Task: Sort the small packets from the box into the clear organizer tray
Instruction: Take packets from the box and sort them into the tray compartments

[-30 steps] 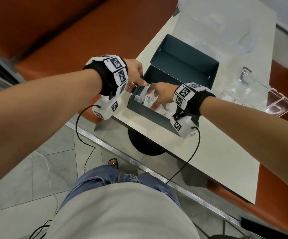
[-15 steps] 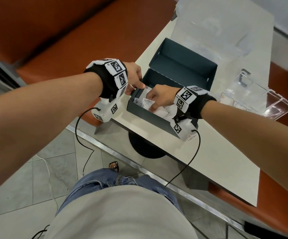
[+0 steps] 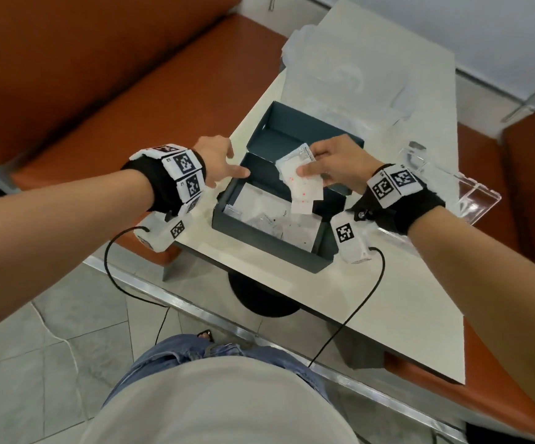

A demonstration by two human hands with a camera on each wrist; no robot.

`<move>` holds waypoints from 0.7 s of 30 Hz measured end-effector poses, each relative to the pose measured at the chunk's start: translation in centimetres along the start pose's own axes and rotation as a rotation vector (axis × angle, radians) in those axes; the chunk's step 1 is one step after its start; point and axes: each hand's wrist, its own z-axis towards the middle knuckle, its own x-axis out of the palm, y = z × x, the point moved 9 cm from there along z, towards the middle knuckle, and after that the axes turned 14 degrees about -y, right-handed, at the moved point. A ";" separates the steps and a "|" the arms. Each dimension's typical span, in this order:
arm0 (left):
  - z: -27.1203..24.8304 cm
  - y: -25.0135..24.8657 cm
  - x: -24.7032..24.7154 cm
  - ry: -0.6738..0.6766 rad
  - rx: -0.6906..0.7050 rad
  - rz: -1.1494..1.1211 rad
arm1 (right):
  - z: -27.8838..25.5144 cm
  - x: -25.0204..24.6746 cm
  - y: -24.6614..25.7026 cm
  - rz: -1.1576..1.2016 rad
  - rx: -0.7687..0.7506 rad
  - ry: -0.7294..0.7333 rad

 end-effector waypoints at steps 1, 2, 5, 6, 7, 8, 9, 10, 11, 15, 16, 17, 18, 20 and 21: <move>0.3 -1.2 -1.1 -0.094 0.063 0.002 | -0.2 -1.3 0.1 0.074 0.017 -0.032; 0.4 -2.5 -2.0 -0.155 0.113 -0.050 | -0.5 -2.5 0.2 0.162 0.035 -0.053; -0.1 -6.8 -2.5 -0.106 0.171 -0.384 | -1.4 -5.3 0.5 0.385 0.060 -0.096; -0.6 -8.2 -2.1 -0.050 0.158 -0.497 | -1.7 -6.0 0.6 0.434 0.056 -0.111; -1.1 -9.6 -1.5 0.022 0.131 -0.600 | -2.0 -6.6 0.8 0.480 0.050 -0.123; -1.7 -10.9 -0.6 0.111 0.094 -0.696 | -2.3 -7.1 0.9 0.527 0.043 -0.132; -2.4 -12.1 0.6 0.213 0.053 -0.783 | -2.6 -7.5 1.0 0.571 0.035 -0.141; -3.1 -13.3 1.8 0.321 0.015 -0.860 | -2.8 -7.8 1.1 0.608 0.025 -0.151; -3.9 -14.3 3.1 0.429 -0.011 -0.925 | -3.0 -8.1 1.1 0.634 0.018 -0.164; -6.2 -18.2 6.5 0.732 -0.068 -1.158 | -3.7 -9.3 0.3 0.629 -0.014 -0.267; -6.4 -18.9 6.9 0.743 -0.091 -1.208 | -3.8 -9.6 -0.2 0.603 -0.015 -0.286; -6.6 -19.4 7.2 0.736 -0.128 -1.248 | -3.9 -10.0 -0.6 0.569 -0.016 -0.301; -6.6 -19.9 7.5 0.723 -0.167 -1.278 | -3.9 -10.4 -1.1 0.527 -0.020 -0.312; -6.5 -20.5 7.9 0.684 -0.194 -1.293 | -3.8 -11.3 -1.9 0.453 -0.031 -0.316; -6.4 -20.8 8.1 0.664 -0.188 -1.278 | -3.8 -11.8 -2.3 0.436 -0.032 -0.317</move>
